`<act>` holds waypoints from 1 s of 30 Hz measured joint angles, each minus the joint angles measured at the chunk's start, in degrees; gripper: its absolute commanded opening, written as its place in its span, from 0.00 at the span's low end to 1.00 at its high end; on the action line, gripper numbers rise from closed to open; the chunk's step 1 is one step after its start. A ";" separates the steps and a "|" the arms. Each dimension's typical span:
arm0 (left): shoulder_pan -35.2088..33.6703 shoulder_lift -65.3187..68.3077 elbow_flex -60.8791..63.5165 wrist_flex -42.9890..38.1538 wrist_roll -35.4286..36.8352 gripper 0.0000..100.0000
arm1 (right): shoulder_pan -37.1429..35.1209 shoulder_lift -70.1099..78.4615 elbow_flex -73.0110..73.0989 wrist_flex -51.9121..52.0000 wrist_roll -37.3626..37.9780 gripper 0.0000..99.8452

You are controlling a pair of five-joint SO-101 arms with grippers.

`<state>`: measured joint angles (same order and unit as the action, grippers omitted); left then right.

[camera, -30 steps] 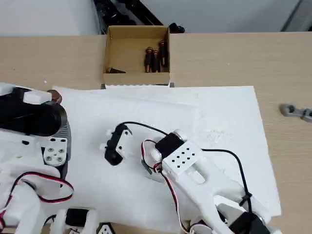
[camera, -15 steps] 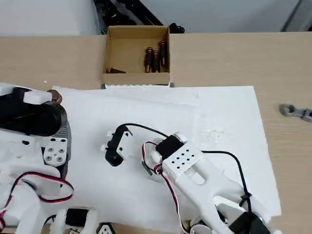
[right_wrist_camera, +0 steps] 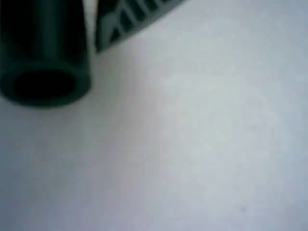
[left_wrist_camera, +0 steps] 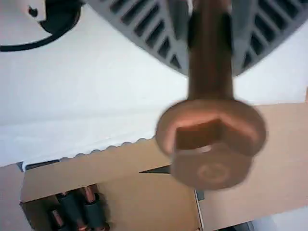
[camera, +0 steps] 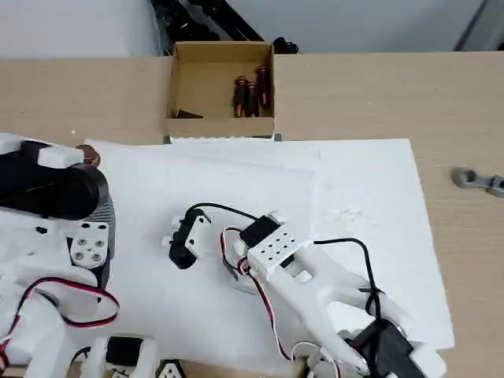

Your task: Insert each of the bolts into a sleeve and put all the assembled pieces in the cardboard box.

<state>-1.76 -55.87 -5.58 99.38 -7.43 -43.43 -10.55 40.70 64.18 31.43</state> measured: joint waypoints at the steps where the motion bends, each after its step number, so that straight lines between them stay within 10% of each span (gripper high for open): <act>1: 0.00 0.00 0.00 0.00 0.00 0.01 | 0.00 0.00 0.00 0.00 0.00 0.16; 30: 0.00 0.00 0.00 0.00 0.00 0.01 | 0.09 -8.26 0.53 5.54 -0.53 0.01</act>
<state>-1.76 -55.87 -5.58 99.38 -7.43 -43.34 -18.81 41.23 69.71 30.90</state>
